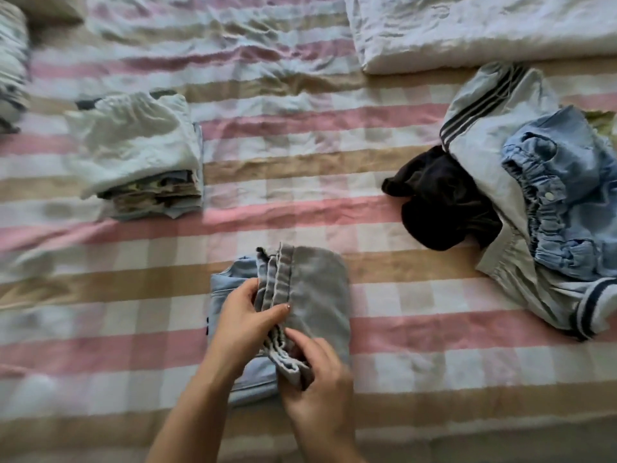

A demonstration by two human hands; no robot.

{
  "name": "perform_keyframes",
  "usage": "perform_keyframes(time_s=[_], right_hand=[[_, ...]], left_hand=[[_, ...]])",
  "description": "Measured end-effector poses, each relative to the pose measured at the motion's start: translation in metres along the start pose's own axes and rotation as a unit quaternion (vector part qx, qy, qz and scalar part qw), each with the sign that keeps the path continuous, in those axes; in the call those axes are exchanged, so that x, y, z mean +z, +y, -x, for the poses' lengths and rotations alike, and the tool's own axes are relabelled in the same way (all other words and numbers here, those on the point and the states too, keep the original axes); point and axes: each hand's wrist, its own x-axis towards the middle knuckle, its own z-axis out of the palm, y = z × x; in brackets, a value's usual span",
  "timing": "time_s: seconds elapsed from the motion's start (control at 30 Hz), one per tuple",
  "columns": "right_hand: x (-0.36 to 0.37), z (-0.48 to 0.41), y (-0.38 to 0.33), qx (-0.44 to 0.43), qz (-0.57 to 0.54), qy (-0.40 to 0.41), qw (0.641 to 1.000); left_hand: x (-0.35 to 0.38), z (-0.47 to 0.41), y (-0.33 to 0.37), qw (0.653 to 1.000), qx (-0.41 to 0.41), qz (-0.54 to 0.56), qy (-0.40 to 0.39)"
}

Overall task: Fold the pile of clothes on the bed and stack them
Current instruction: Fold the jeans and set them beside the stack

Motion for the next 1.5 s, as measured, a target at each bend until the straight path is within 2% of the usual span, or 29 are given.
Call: perform_keyframes(time_s=[0.17,0.27,0.33,0.47,0.57,0.6,0.67,0.73,0.83,0.9,0.97,1.07,1.17,1.23,1.37,1.5], right_hand=[[0.061,0.015,-0.009,-0.02,0.016,-0.066,0.997],[0.089,0.025,-0.002,-0.027,0.039,-0.103,0.994],[0.105,0.032,0.008,-0.039,0.085,-0.14,0.986],[0.118,0.042,0.019,-0.048,0.166,-0.225,0.959],[0.11,0.041,0.026,-0.088,0.185,-0.25,0.946],[0.103,0.037,0.03,-0.097,0.17,-0.235,0.952],[0.085,0.024,0.041,-0.085,0.151,-0.147,0.974],[0.065,0.007,0.052,-0.036,0.169,-0.052,0.984],[0.046,-0.014,0.071,0.061,0.194,0.021,0.979],[0.043,-0.023,0.083,0.159,0.144,0.016,0.977],[0.043,-0.026,0.093,0.272,0.042,-0.015,0.961],[0.044,-0.025,0.1,0.351,-0.031,-0.037,0.935],[0.042,-0.027,0.1,0.372,-0.084,-0.048,0.923],[0.038,-0.031,0.097,0.371,-0.097,-0.055,0.922],[0.022,-0.055,0.085,0.335,-0.109,-0.042,0.935],[0.006,-0.12,0.069,0.272,-0.126,-0.007,0.954]], left_hand=[[-0.055,-0.007,-0.052,0.996,-0.066,0.053,0.024],[-0.068,-0.017,-0.085,0.99,-0.103,0.092,0.038],[-0.068,-0.022,-0.102,0.99,-0.103,0.081,0.057],[-0.053,-0.025,-0.122,0.989,-0.044,-0.073,0.121],[-0.042,-0.021,-0.13,0.946,-0.008,-0.269,0.178],[-0.042,-0.02,-0.132,0.937,-0.02,-0.297,0.183],[-0.044,-0.02,-0.136,0.942,-0.068,-0.285,0.163],[-0.048,-0.02,-0.141,0.951,-0.093,-0.262,0.133],[-0.051,-0.02,-0.143,0.964,-0.101,-0.218,0.119],[-0.052,-0.021,-0.144,0.964,-0.125,-0.205,0.109],[-0.054,-0.023,-0.143,0.966,-0.156,-0.183,0.09],[-0.059,-0.025,-0.142,0.976,-0.178,-0.111,0.057],[-0.061,-0.023,-0.139,0.982,-0.175,-0.066,0.038],[-0.059,-0.02,-0.134,0.986,-0.15,-0.046,0.055],[-0.054,-0.027,-0.107,0.993,-0.087,-0.016,0.072],[-0.052,-0.077,-0.059,0.996,-0.025,-0.023,0.085]])
